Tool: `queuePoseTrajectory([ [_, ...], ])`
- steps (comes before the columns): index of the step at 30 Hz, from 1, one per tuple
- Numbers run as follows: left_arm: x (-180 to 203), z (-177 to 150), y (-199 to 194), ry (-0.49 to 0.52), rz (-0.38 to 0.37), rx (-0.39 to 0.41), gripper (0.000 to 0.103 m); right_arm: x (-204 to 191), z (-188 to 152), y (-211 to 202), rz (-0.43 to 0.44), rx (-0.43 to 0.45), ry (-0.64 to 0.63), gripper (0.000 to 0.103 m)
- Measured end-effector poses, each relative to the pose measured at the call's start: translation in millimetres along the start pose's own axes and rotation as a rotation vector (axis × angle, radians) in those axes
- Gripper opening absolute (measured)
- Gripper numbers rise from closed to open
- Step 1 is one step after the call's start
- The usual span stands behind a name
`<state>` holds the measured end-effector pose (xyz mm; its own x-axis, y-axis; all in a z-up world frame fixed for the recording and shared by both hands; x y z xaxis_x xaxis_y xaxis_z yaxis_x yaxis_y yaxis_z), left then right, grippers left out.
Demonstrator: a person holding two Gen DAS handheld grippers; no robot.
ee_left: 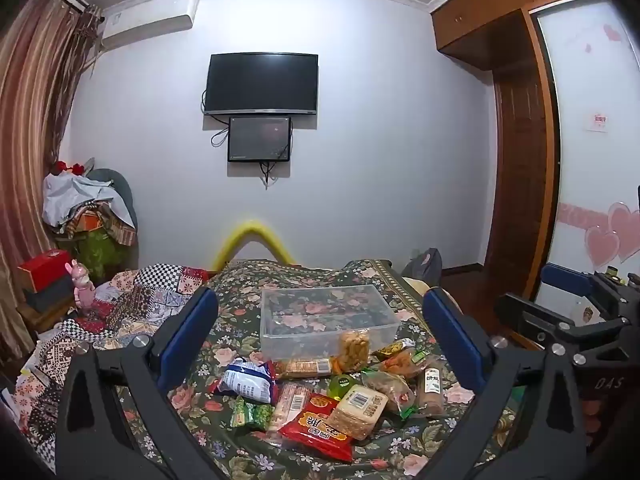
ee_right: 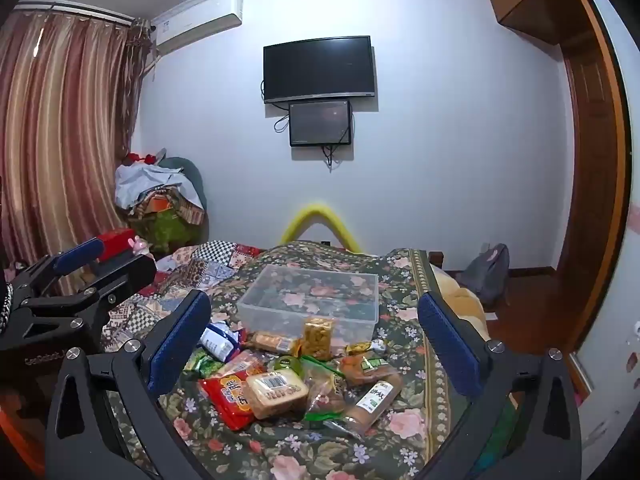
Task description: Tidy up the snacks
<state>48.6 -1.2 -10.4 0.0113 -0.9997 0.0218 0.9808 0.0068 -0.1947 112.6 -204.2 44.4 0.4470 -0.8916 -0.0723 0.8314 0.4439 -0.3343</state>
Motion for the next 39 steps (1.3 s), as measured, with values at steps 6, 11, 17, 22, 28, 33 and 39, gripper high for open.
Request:
queuePoseTrajectory([
  [6,1.0,-0.4,-1.8,0.003,-0.006,0.006,0.103,0.5,0.2,-0.6,0.005,-0.004,0.021,0.103],
  [11,1.5,-1.3,0.9,-0.002,-0.009,-0.002,0.103,-4.7,-0.9,1.6,-0.001,0.002,0.004,0.103],
  [17,2.9,-4.4,3.9,-0.003,-0.008,-0.005,0.103,-2.2,-0.5,0.1,0.000,0.009,0.012,0.103],
  [22,1.7,-4.9,3.4,-0.008,-0.007,-0.004,0.103,-3.0,2.2,-3.6,-0.002,0.016,0.010,0.103],
  [28,0.6,-5.6,3.8,-0.013,-0.009,-0.008,0.103,-2.7,2.9,-3.9,-0.004,0.020,0.009,0.103],
  [33,0.5,-5.9,3.6,-0.014,-0.011,-0.009,0.103,-2.4,3.9,-4.5,-0.005,0.023,0.008,0.103],
  [39,1.0,-6.5,3.9,-0.014,-0.014,-0.010,0.103,-3.3,4.7,-5.6,-0.005,0.027,0.006,0.103],
])
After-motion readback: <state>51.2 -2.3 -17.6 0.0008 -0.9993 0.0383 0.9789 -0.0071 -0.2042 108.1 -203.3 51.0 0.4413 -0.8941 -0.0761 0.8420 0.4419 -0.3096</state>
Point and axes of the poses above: each gripper's, at about its wrist camera, not at the fingertips, and y roughly the way its jaws point, x to its right, z to its top, the point moved 5 cm from there along y, roughly the way its jaws point, and after that the axes turned 1 degree about x, right-handed, at the moved point
